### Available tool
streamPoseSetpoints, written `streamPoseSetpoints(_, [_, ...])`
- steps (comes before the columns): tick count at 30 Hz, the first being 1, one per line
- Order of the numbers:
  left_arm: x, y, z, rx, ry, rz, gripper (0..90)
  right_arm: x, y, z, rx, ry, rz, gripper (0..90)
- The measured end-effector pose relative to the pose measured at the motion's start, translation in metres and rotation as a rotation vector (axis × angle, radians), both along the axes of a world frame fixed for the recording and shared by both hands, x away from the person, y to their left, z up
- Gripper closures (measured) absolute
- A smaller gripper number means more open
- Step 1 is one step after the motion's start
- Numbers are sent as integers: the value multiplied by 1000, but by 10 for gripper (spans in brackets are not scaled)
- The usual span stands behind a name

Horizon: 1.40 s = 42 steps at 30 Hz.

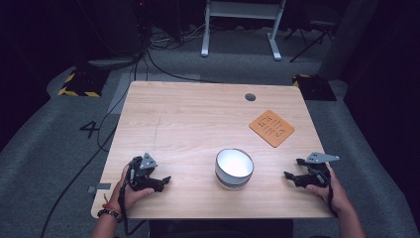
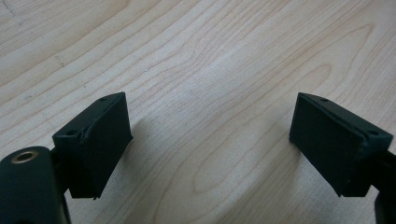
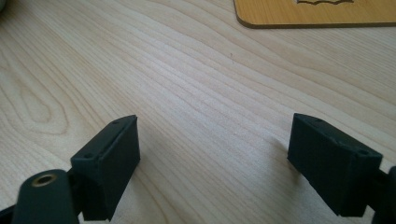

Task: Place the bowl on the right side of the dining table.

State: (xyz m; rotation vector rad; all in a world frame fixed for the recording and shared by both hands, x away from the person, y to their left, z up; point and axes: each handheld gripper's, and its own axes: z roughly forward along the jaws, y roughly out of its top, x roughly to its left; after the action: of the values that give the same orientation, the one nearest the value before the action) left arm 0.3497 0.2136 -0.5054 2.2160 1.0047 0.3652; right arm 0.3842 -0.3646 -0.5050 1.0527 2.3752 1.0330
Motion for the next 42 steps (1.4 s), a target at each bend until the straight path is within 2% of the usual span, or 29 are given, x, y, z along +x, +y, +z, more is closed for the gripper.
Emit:
streamPoseSetpoints(4, [0, 0, 0, -5, 10, -4, 122, -2, 1, 0, 1, 3, -17, 167])
streamPoseSetpoints(12, [1, -1, -1, -6, 7, -6, 119, 1, 1, 3, -19, 24, 40, 180])
streamPoseSetpoints(15, [1, -1, -1, -6, 7, -4, 119, 2, 3, 5, -4, 29, 42, 188])
streamPoseSetpoints(16, [0, -1, -1, -5, 6, 1, 119, 1, 7, 10, 14, 24, 56, 192])
streamPoseSetpoints(21, [0, -1, -1, -7, 6, 7, 119, -1, 17, 22, 16, 0, 75, 190])
streamPoseSetpoints(22, [0, -1, -1, -6, 7, 5, 119, -2, 22, 30, 35, -19, 90, 195])
streamPoseSetpoints(26, [0, -1, -1, -8, 8, 7, 118, -3, 30, 40, 53, -40, 112, 216])
streamPoseSetpoints(31, [0, -1, -1, -6, 7, 5, 118, -6, 41, 48, 50, -62, 151, 220])
streamPoseSetpoints(35, [0, -1, -1, -6, 7, 6, 118, -12, 56, 62, 66, -80, 207, 230])
streamPoseSetpoints(42, [0, -1, -1, -6, 7, 7, 118, -21, 82, 81, 50, -111, 291, 236])
